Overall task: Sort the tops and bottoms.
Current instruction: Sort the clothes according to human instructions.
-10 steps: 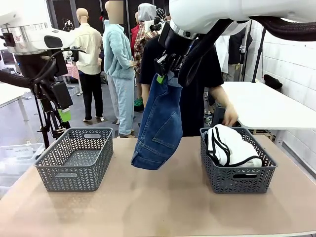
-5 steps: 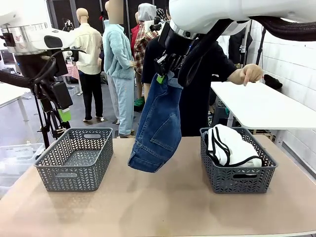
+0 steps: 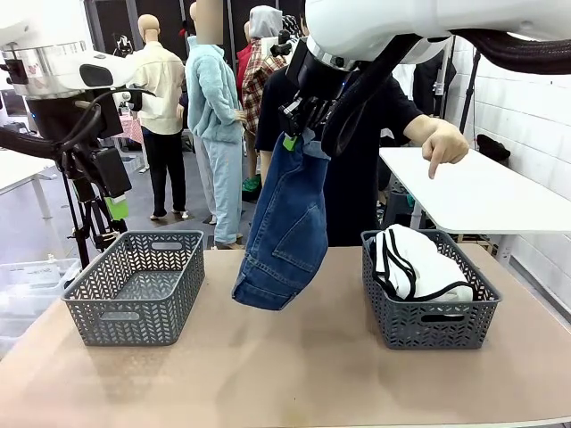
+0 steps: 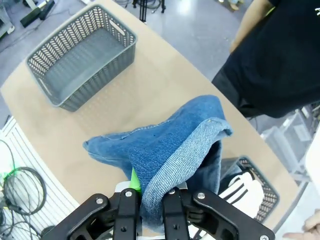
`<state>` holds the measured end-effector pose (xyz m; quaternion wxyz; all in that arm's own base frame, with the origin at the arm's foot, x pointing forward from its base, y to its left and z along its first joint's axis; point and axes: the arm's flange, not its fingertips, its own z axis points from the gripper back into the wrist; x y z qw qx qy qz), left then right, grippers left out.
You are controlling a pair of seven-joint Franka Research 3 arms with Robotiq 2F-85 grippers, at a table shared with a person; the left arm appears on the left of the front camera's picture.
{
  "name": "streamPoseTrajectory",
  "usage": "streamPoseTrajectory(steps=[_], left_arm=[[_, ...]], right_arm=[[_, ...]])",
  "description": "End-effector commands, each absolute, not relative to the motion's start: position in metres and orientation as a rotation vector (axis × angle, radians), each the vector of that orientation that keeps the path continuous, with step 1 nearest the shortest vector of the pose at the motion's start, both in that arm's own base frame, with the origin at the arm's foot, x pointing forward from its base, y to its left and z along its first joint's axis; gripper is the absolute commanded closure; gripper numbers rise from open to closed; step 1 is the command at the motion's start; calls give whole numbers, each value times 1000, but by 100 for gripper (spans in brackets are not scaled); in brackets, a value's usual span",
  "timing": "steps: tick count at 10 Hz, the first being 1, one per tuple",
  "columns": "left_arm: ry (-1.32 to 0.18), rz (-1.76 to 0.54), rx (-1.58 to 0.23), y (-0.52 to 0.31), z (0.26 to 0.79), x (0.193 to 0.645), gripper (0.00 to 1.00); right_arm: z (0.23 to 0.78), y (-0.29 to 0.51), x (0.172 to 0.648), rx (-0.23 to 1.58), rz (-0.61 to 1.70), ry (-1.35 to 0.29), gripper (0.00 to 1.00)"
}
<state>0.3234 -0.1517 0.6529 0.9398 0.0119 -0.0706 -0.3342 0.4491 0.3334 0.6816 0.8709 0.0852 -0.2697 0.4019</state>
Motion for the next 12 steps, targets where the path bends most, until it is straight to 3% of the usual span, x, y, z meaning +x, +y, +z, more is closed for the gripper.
streamPoseTrajectory(steps=[1,7,12], left_arm=[[-147,-702,15,-150,655,324,0],[-147,-702,15,-150,655,324,0],[-147,-702,15,-150,655,324,0]], right_arm=[[686,333,449,179,839,-572,100],[682,333,449,178,840,-564,100],[789,266,424,143,740,-679,100]])
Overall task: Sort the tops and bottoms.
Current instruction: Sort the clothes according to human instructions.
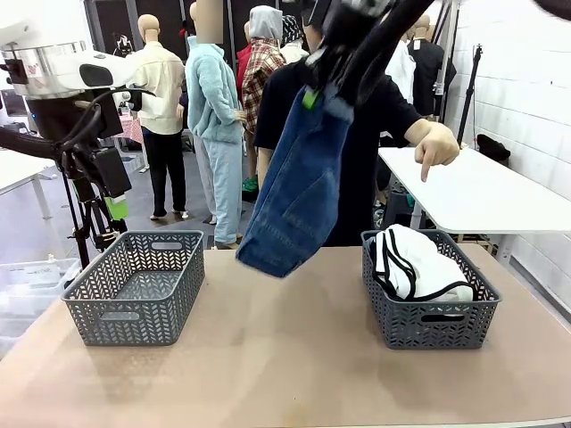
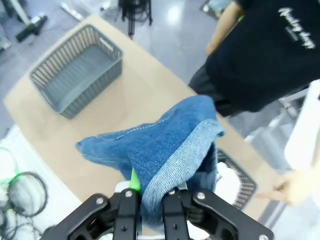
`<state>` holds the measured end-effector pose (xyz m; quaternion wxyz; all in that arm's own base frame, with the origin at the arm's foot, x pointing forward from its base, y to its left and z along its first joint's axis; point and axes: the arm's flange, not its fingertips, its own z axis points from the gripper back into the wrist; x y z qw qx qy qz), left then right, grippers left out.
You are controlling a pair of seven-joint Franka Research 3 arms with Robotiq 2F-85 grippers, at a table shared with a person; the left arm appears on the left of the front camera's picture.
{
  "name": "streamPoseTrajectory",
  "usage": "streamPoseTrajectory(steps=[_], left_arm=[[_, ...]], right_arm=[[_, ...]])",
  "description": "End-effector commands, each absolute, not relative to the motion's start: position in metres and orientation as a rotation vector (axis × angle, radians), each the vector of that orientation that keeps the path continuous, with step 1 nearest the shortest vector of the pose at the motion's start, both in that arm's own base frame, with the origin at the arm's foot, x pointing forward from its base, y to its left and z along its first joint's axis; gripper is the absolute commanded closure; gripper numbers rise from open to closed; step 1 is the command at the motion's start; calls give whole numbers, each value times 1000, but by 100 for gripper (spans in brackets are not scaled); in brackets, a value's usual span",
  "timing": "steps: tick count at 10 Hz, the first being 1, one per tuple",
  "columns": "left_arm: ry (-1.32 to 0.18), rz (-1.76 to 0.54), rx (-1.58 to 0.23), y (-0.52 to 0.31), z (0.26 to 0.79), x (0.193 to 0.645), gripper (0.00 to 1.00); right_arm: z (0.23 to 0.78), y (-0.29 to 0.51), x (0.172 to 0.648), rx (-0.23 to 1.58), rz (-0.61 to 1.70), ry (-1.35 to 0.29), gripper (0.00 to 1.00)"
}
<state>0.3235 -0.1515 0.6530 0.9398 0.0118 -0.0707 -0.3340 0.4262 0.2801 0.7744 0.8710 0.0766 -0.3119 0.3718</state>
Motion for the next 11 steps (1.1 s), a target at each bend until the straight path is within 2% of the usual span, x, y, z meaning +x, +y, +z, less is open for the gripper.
streamPoseTrajectory(steps=[1,4,6,7,8,11], left_arm=[[-147,-702,15,-150,655,324,0],[-147,-702,15,-150,655,324,0],[-147,-702,15,-150,655,324,0],[-147,-702,15,-150,655,324,0],[-147,-702,15,-150,655,324,0],[-147,-702,15,-150,655,324,0]], right_arm=[[802,246,420,114,699,-691,100],[802,166,429,50,453,-732,100],[781,131,430,42,337,-693,100],[776,116,432,12,208,-721,100],[799,129,442,58,414,-681,100],[785,118,445,45,347,-669,100]])
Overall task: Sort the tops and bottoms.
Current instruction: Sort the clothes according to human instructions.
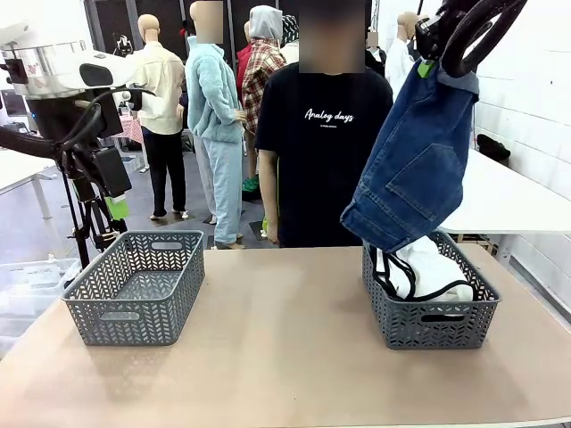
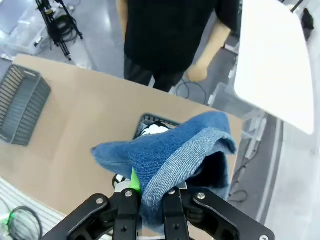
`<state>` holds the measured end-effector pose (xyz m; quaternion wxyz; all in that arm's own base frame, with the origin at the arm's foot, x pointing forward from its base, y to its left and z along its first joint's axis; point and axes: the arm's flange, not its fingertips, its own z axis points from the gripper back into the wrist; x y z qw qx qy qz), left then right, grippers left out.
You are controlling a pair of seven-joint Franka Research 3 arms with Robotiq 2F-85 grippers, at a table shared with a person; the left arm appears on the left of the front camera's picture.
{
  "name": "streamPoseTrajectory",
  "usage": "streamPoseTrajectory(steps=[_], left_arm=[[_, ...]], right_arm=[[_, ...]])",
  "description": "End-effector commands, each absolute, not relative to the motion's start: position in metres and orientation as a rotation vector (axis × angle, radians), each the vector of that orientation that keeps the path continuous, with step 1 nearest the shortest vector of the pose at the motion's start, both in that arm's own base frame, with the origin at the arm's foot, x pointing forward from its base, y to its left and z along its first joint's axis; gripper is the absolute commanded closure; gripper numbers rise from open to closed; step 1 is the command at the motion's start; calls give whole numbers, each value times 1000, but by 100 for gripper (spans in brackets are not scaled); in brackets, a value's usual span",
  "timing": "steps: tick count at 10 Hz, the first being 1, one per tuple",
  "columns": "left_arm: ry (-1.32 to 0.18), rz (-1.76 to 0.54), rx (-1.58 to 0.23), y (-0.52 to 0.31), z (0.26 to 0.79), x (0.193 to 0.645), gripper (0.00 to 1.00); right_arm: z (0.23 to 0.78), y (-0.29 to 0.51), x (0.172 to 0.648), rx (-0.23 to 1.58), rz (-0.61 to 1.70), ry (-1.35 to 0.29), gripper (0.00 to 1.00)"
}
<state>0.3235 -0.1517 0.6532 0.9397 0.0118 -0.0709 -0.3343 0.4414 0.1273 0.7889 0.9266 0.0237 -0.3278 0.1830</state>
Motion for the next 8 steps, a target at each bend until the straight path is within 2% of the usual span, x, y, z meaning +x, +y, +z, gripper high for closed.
streamPoseTrajectory(steps=[1,3,8], left_arm=[[-147,-702,15,-150,655,324,0],[-147,-702,15,-150,655,324,0],[-147,-702,15,-150,655,324,0]], right_arm=[[775,110,465,-81,298,-568,100],[738,71,509,-58,208,-375,100],[587,85,547,178,263,-54,100]])
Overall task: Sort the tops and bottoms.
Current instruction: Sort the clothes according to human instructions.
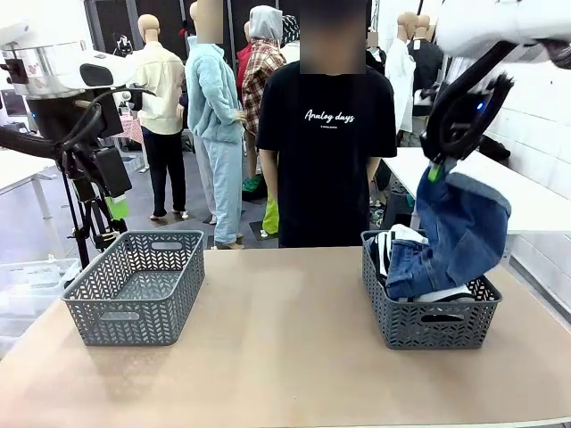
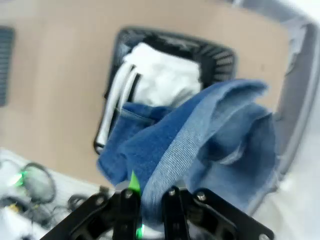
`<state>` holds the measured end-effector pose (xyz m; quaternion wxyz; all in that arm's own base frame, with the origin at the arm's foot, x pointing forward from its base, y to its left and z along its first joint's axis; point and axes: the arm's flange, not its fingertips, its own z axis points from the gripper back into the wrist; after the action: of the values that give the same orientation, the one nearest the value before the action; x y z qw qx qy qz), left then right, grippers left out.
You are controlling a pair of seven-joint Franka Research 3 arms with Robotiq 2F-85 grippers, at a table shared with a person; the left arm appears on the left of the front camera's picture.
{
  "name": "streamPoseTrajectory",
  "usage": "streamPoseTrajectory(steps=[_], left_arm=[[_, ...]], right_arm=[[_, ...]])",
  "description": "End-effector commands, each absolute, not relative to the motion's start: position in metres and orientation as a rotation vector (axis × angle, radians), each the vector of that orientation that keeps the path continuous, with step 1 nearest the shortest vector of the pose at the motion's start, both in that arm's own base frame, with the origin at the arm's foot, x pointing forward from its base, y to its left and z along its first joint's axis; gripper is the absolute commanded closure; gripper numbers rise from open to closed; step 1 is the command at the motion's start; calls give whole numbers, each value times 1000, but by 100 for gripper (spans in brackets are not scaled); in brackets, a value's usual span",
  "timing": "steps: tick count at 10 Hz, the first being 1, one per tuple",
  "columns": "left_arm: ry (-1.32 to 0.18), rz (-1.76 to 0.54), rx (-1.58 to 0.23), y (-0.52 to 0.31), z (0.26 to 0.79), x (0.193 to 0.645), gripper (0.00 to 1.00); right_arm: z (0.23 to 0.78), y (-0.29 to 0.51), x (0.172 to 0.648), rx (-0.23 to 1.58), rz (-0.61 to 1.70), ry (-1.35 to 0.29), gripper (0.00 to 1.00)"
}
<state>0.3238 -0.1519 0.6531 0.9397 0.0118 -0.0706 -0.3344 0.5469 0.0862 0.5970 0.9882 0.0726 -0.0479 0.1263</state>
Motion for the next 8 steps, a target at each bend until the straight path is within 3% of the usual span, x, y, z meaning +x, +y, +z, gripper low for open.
streamPoseTrajectory(steps=[1,7,8], left_arm=[[-147,-702,15,-150,655,324,0],[-147,-702,15,-150,655,324,0],[-147,-702,15,-150,655,324,0]], right_arm=[[558,89,554,161,247,-17,100],[537,93,560,157,239,0,100],[521,103,585,142,247,90,100]])
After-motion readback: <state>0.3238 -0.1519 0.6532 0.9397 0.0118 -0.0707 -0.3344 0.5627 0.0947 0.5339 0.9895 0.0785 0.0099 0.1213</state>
